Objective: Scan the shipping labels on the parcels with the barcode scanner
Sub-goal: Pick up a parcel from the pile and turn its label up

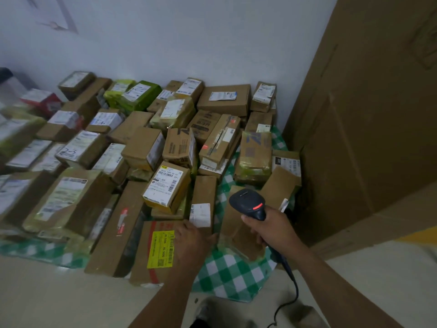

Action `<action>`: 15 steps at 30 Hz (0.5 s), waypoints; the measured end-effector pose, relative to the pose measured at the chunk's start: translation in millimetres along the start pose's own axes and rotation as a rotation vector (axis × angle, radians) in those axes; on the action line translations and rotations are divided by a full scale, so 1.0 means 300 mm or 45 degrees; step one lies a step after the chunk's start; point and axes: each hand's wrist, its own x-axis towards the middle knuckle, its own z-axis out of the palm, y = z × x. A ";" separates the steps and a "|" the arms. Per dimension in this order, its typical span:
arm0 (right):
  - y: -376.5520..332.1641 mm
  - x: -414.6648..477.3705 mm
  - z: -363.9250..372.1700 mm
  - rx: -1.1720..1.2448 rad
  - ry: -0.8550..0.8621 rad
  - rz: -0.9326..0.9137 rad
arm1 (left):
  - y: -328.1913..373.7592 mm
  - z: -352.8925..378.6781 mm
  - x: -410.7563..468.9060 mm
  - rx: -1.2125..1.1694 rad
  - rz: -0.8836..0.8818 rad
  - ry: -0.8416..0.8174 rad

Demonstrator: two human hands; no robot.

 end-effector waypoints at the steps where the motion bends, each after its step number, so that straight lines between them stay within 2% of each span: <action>1: 0.001 0.005 0.011 -0.022 -0.002 0.013 | -0.008 0.012 0.003 0.025 -0.019 -0.006; 4: 0.008 0.006 0.033 -0.044 -0.016 0.035 | -0.019 0.024 0.013 0.009 -0.078 -0.036; 8: -0.009 -0.007 0.045 -0.023 -0.028 0.031 | -0.024 -0.020 0.009 -0.335 -0.138 -0.068; 11: -0.048 -0.025 0.047 0.051 -0.016 0.009 | -0.037 -0.084 -0.034 -0.477 -0.072 0.044; 15: -0.117 -0.044 0.051 0.271 -0.057 -0.051 | -0.041 -0.191 -0.112 -0.813 0.020 0.205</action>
